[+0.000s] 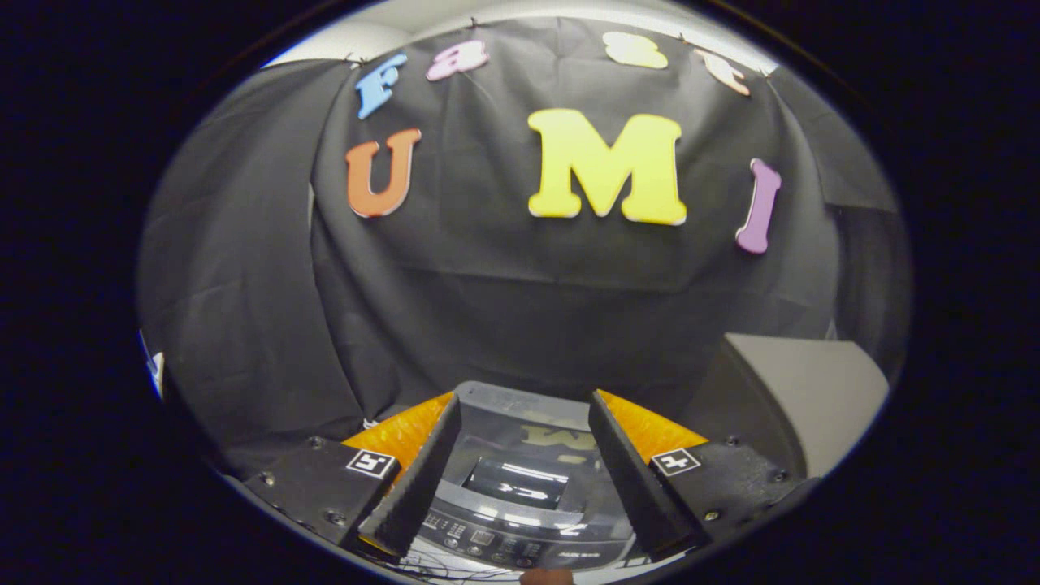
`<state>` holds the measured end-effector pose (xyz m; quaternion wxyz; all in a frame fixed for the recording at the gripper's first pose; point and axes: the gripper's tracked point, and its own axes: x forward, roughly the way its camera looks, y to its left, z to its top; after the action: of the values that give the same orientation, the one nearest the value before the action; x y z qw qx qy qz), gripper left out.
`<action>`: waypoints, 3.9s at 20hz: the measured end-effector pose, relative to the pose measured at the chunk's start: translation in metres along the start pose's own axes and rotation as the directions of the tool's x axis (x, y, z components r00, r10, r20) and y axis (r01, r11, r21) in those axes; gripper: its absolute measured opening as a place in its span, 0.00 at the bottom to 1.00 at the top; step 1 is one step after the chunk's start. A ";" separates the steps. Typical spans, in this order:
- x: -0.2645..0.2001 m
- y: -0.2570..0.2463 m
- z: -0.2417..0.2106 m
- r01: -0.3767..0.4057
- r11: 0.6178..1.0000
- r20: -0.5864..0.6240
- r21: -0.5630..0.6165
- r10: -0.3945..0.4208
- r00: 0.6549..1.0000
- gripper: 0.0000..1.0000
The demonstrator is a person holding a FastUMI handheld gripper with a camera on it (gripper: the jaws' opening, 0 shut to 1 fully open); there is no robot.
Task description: Put the clothes into the washing machine and then close the washing machine lid.
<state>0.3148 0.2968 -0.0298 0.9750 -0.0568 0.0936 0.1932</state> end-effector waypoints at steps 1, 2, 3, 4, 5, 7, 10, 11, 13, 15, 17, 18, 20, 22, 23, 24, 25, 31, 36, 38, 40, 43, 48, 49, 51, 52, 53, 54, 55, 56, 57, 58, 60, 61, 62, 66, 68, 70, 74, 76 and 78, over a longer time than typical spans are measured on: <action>-0.028 -0.013 0.008 0.006 1.000 0.031 -0.005 -0.005 1.000 1.00; -0.058 -0.027 0.016 0.016 1.000 0.059 -0.008 -0.015 0.998 1.00; -0.090 -0.043 0.022 0.032 0.999 0.082 -0.013 -0.031 0.996 1.00; -0.124 -0.061 0.029 0.050 0.999 0.106 -0.017 -0.048 0.993 1.00; -0.155 -0.079 0.034 0.070 0.997 0.127 -0.020 -0.067 0.990 1.00; -0.211 -0.110 0.031 0.110 0.994 0.142 -0.004 -0.108 0.984 0.99; -0.287 -0.159 0.022 0.187 0.981 0.134 0.055 -0.193 0.972 1.00; -0.309 -0.172 0.018 0.213 0.974 0.133 0.071 -0.221 0.966 1.00; -0.342 -0.201 0.011 0.255 0.962 0.135 0.093 -0.266 0.954 1.00; -0.374 -0.222 -0.003 0.284 0.954 0.121 0.095 -0.294 0.948 1.00; -0.406 -0.244 -0.012 0.297 0.948 0.125 0.112 -0.310 0.942 1.00; -0.421 -0.251 -0.017 0.298 0.948 0.127 0.114 -0.312 0.942 1.00; -0.441 -0.262 -0.026 0.296 0.949 0.143 0.110 -0.310 0.940 1.00; -0.456 -0.267 -0.038 0.277 0.954 0.140 0.111 -0.291 0.946 1.00; -0.460 -0.272 -0.040 0.278 0.953 0.141 0.119 -0.294 0.945 1.00; -0.464 -0.276 -0.043 0.274 0.953 0.135 0.128 -0.290 0.947 1.00; -0.468 -0.278 -0.050 0.269 0.953 0.128 0.142 -0.287 0.949 1.00; -0.485 -0.286 -0.056 0.260 0.951 0.136 0.167 -0.283 0.949 0.99; -0.489 -0.283 -0.056 0.251 0.957 0.139 0.143 -0.270 0.953 1.00; -0.489 -0.283 -0.053 0.250 0.958 0.146 0.138 -0.270 0.952 1.00; -0.489 -0.283 -0.053 0.250 0.959 0.150 0.136 -0.270 0.951 0.99; -0.489 -0.282 -0.051 0.250 0.959 0.159 0.134 -0.270 0.950 1.00; -0.490 -0.287 -0.049 0.267 0.956 0.162 0.120 -0.284 0.945 1.00; -0.490 -0.287 -0.050 0.268 0.955 0.161 0.125 -0.286 0.945 1.00; -0.489 -0.290 -0.049 0.275 0.953 0.159 0.129 -0.293 0.943 1.00; -0.489 -0.290 -0.049 0.276 0.953 0.159 0.128 -0.294 0.942 1.00; -0.489 -0.290 -0.050 0.278 0.952 0.157 0.125 -0.296 0.942 1.00; -0.488 -0.291 -0.050 0.279 0.952 0.158 0.123 -0.297 0.942 1.00; -0.488 -0.290 -0.049 0.280 0.952 0.158 0.121 -0.297 0.942 1.00; -0.487 -0.291 -0.048 0.280 0.952 0.159 0.122 -0.297 0.942 1.00; -0.488 -0.291 -0.047 0.279 0.952 0.160 0.125 -0.297 0.941 1.00; -0.487 -0.291 -0.047 0.278 0.952 0.163 0.129 -0.296 0.941 1.00; -0.484 -0.292 -0.049 0.277 0.952 0.158 0.131 -0.296 0.942 1.00; -0.483 -0.293 -0.050 0.277 0.952 0.155 0.131 -0.296 0.943 1.00; -0.483 -0.293 -0.051 0.276 0.952 0.152 0.134 -0.295 0.943 1.00; -0.480 -0.301 -0.054 0.280 0.947 0.144 0.158 -0.303 0.942 1.00; -0.478 -0.304 -0.054 0.287 0.945 0.145 0.158 -0.310 0.940 1.00; -0.475 -0.308 -0.055 0.292 0.943 0.146 0.158 -0.314 0.938 1.00; -0.470 -0.312 -0.056 0.292 0.943 0.139 0.157 -0.314 0.939 1.00; -0.468 -0.313 -0.057 0.292 0.943 0.135 0.158 -0.314 0.940 1.00; -0.465 -0.316 -0.057 0.295 0.942 0.132 0.161 -0.317 0.939 1.00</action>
<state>0.0062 -0.1717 0.0333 0.9991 0.0123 0.0201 0.0357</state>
